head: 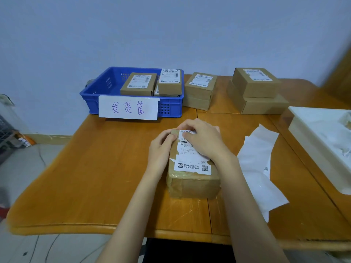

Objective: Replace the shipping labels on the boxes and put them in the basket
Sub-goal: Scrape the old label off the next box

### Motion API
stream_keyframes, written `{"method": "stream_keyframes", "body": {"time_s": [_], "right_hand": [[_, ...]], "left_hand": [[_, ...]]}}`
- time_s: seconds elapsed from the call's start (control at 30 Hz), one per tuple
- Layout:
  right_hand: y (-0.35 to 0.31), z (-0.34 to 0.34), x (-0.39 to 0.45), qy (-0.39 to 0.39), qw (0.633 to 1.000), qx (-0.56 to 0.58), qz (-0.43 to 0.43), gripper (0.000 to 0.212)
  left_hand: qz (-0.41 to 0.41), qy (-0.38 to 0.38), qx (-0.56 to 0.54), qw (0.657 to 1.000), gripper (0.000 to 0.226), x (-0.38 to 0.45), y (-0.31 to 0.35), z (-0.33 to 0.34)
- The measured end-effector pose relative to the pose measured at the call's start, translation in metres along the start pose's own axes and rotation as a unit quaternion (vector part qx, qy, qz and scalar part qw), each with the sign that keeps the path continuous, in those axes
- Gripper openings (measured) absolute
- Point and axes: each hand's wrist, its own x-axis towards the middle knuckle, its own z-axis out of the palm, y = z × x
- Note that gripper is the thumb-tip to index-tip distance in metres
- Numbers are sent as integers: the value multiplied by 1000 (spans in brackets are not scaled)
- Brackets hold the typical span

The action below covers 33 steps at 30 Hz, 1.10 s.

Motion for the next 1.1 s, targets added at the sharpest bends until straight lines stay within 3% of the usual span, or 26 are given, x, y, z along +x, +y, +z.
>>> {"method": "stream_keyframes", "body": {"time_s": [0.27,0.4,0.7,0.83,0.9,1.1], "right_hand": [[-1,2,7,8,998,65,-1,14],[2,10,4,49,996,73,-23,10],[3,13,5,45,998,18,-29,12],[5,13,4,43,997,67,-22,9],[7,12,3,46,993,107,-28,18],[7,12,3,64,993,100,-26,9]], "left_hand": [[9,24,-124,992,22,1,-15,8],[9,18,-147,989,22,3,-20,9],[20,22,-143,989,23,3,-23,9],[15,20,-156,987,22,4,-24,9],[18,14,-160,987,22,4,-24,8],[16,24,-154,988,22,5,-25,8]]}}
